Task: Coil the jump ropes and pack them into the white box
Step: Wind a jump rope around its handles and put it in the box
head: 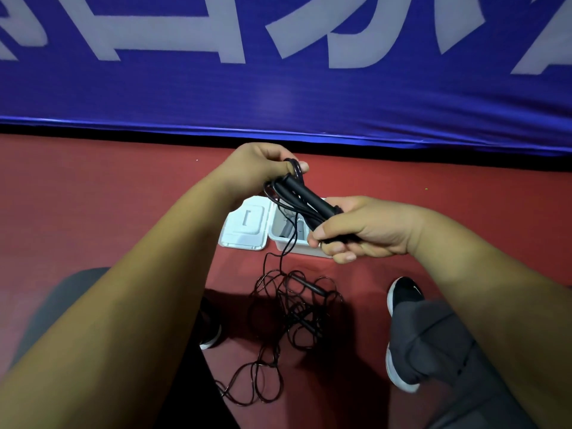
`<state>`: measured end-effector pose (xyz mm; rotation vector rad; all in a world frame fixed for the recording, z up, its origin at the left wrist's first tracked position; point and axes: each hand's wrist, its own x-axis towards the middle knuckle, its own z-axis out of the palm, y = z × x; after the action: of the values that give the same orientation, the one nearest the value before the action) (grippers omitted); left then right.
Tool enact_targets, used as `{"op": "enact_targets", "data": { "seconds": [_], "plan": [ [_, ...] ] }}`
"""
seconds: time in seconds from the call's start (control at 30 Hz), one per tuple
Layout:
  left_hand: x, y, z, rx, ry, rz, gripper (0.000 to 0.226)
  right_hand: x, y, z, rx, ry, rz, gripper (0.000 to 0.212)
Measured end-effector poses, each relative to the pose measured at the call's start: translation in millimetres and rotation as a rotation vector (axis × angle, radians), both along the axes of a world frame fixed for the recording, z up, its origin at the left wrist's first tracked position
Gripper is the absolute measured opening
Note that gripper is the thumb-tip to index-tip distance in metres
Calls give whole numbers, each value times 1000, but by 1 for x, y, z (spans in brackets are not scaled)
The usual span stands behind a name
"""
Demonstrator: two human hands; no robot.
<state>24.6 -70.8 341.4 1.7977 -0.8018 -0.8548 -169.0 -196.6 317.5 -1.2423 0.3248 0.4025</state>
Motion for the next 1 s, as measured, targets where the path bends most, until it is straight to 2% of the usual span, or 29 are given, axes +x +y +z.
{"op": "enact_targets", "data": {
  "seconds": [0.13, 0.37, 0.47, 0.53, 0.57, 0.6, 0.8, 0.93, 1.0],
  "plan": [
    [2, 3, 4, -32, -30, -109, 11, 1, 1, -4, -83, 22, 2, 44],
    [-7, 0, 3, -23, -188, -233, 8, 6, 4, -9, -379, 126, 55, 59],
    [-14, -2, -3, 28, -326, -304, 5, 7, 5, -13, -549, 143, 81, 49],
    [-19, -2, -5, 43, -418, -330, 7, 7, 7, -15, -662, 170, 129, 25],
    [-22, -2, -6, 44, -463, -344, 7, 6, 8, -16, -684, 193, 139, 13],
    [-23, -2, -6, 35, -513, -361, 6, 7, 10, -17, -683, 215, 133, 12],
    [-30, 1, 1, 34, -873, -491, 6, 10, 0, -24, -671, 289, 10, 36],
    [-29, 7, 7, 181, -869, -572, 5, 9, -9, -28, -738, 284, -81, 25],
    [-30, 9, 12, 294, -842, -621, 11, 9, -13, -30, -759, 277, -149, 23]
  ]
}}
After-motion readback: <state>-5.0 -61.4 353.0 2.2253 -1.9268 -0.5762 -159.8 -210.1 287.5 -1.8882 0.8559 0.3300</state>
